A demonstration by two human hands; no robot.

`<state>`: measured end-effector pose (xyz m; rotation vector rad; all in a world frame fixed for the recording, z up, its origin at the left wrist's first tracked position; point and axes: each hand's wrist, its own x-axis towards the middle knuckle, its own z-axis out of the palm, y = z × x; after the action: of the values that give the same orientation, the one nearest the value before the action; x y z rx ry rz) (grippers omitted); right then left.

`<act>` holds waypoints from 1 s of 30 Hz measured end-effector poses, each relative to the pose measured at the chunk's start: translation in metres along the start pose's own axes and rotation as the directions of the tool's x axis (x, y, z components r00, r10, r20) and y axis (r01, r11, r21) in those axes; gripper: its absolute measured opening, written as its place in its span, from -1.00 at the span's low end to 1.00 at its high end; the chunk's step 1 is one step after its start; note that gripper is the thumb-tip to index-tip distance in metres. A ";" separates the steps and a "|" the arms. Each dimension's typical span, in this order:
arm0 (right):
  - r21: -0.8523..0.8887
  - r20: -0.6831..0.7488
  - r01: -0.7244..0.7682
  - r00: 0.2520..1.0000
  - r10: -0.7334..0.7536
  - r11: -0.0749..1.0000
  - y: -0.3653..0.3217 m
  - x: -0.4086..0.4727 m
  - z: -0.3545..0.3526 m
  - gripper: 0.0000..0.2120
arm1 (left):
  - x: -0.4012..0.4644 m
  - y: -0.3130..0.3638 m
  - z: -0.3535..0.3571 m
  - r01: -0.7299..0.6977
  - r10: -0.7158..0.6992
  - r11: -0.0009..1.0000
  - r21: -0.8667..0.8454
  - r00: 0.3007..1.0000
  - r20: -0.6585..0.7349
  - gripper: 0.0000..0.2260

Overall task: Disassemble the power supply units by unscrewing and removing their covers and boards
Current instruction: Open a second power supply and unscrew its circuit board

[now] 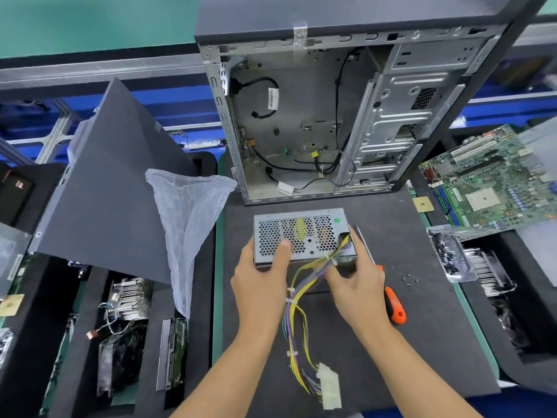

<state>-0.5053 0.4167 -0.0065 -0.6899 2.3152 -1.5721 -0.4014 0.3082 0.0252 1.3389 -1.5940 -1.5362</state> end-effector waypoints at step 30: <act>0.027 0.534 -0.544 0.717 0.448 0.839 -0.048 0.048 -0.043 -0.44 | 0.023 0.017 -0.025 0.165 -0.205 0.978 0.128 0.875 0.438 -0.92</act>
<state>-0.5550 0.4116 0.0566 -0.3278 1.7319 -1.1486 -0.3923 0.2749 0.0407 1.2723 -1.8671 -2.0311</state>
